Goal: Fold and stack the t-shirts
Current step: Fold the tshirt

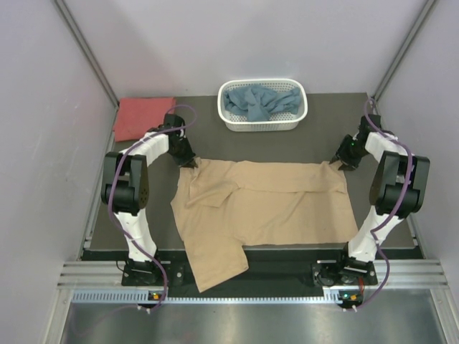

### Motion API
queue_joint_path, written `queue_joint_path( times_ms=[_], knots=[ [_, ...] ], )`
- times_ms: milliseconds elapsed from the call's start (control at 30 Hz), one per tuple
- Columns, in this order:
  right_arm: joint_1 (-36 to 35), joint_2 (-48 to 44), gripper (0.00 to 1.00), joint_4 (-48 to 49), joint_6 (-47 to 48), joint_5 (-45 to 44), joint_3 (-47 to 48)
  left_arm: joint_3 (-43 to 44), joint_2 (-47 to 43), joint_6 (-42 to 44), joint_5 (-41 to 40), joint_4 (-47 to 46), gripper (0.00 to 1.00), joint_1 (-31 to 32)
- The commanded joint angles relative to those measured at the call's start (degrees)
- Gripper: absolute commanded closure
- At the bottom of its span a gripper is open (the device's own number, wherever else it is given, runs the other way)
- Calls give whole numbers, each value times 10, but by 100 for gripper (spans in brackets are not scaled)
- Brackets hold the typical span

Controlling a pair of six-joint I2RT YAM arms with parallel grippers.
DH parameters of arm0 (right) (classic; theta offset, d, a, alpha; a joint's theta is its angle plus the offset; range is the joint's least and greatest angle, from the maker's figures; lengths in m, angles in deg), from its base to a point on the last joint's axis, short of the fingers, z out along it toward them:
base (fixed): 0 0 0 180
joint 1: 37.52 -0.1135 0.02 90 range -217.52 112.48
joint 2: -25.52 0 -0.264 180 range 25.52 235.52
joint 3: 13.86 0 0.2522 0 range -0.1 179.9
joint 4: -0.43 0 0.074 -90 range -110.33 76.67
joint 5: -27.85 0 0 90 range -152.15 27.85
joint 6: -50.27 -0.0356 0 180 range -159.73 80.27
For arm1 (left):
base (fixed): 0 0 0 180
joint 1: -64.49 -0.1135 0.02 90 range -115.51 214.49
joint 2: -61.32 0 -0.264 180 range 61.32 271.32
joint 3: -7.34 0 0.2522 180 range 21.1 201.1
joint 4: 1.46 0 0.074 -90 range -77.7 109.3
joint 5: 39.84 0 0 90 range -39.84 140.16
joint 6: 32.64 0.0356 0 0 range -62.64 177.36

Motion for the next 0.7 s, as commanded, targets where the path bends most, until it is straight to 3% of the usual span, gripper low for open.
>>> queue_joint_path(
  times_ms=[0, 167, 667],
  knots=[
    [-6, -29, 56, 18, -16, -1, -11, 20, -33, 9, -18, -5, 100, -9],
    [-5, -29, 66, 27, -43, 4, -18, 31, -35, 6, -18, -3, 100, -23],
    [2, -31, 63, 6, 35, -58, 6, 6, -46, 1, 4, -17, 100, -63]
  ],
)
